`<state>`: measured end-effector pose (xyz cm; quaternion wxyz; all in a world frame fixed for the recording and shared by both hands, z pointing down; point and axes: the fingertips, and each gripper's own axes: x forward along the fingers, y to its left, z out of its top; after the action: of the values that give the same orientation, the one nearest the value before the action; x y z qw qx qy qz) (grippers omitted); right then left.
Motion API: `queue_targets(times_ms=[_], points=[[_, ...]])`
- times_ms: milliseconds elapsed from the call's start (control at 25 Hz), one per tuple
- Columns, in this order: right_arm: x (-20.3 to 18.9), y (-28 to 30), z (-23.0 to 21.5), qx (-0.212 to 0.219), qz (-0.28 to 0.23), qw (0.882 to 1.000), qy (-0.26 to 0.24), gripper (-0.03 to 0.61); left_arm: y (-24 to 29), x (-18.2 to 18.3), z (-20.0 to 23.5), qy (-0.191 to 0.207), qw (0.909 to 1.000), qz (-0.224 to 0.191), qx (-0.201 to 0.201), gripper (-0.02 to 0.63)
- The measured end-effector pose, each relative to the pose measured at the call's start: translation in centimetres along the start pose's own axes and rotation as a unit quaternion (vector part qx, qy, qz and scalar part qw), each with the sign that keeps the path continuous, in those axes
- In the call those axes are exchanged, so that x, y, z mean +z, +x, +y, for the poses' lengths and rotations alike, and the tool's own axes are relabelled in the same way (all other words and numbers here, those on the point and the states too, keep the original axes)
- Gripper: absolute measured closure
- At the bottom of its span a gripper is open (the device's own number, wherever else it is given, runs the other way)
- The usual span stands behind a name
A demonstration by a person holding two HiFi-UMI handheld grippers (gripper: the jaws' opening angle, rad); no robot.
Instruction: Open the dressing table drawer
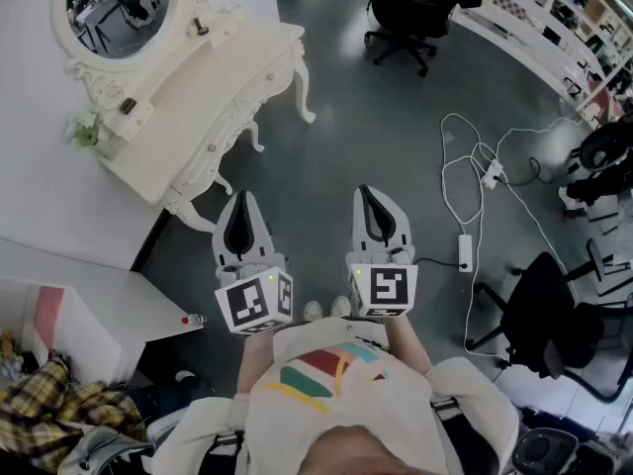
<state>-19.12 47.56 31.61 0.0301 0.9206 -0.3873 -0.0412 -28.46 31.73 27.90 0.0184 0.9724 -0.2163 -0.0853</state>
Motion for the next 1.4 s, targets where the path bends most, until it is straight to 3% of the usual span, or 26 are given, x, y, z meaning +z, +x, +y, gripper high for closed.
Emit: queue_targets(times_ms=[400,720,920,1120,1400], points=[[0.4,1.5,-0.5,0.001,-0.001,1.0,-0.001,0.578,1.5,0.6,-0.2,0.002,1.0,0.003,0.003,0.604],[0.2,2.1,-2.0,0.024,-0.011,0.999,0.026,0.578,2.7,-1.0,-1.7,0.016,0.9998,0.007,0.004,0.604],[-0.8,2.3,-3.0,0.034,-0.003,0.999,0.015,0.578,3.0,-2.2,-3.0,0.018,0.9997,0.011,0.008,0.604],[-2.7,1.9,-3.0,0.054,0.011,0.998,0.024,0.578,2.4,-3.2,-4.2,0.019,0.9996,0.021,0.007,0.604],[-3.9,2.6,-1.1,0.101,0.001,0.995,0.01,0.578,2.4,-3.8,-1.8,0.02,0.9988,0.012,0.043,0.604]])
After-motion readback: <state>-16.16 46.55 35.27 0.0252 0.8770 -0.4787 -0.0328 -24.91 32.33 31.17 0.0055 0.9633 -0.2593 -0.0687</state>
